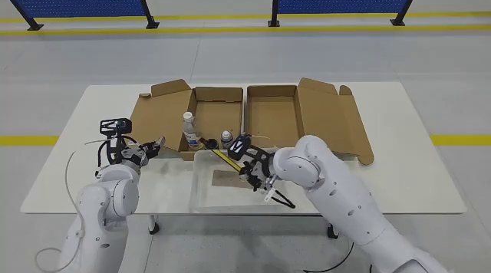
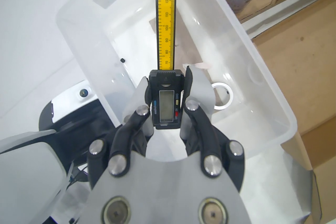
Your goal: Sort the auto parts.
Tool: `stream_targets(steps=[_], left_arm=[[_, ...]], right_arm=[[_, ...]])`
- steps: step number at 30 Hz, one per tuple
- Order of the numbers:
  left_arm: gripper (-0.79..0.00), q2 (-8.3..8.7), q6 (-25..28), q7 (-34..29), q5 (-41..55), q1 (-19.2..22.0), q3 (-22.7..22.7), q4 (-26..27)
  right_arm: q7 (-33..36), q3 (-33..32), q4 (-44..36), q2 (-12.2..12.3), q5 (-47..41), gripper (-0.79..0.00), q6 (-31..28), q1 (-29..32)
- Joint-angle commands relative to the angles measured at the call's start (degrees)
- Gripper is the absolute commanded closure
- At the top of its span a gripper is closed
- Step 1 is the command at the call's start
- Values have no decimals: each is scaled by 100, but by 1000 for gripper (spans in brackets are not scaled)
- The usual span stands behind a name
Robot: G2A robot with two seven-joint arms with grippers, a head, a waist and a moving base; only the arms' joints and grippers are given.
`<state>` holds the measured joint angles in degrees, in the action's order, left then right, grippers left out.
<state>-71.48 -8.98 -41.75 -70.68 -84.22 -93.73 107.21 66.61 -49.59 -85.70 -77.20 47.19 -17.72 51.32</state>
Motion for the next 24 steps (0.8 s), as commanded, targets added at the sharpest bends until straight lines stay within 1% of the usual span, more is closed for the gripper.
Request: stream_targets(steps=[1, 8, 13, 19, 21, 24], left_arm=[[-785, 0, 0, 0, 0, 0, 0, 0], [-785, 0, 0, 0, 0, 0, 0, 0], [-785, 0, 0, 0, 0, 0, 0, 0], [-785, 0, 0, 0, 0, 0, 0, 0], [-785, 0, 0, 0, 0, 0, 0, 0], [-785, 0, 0, 0, 0, 0, 0, 0]], right_arm=[[-76, -197, -167, 46, -72, 0, 81, 120], [-507, -793, -507, 154, -749, 0, 334, 544], [-604, -953, -541, 194, -1120, 0, 376, 702], [-667, -953, -554, 229, -1092, 0, 376, 742], [-780, -988, -557, 236, -1081, 0, 442, 732], [-971, -1079, -570, 245, -951, 0, 701, 642]])
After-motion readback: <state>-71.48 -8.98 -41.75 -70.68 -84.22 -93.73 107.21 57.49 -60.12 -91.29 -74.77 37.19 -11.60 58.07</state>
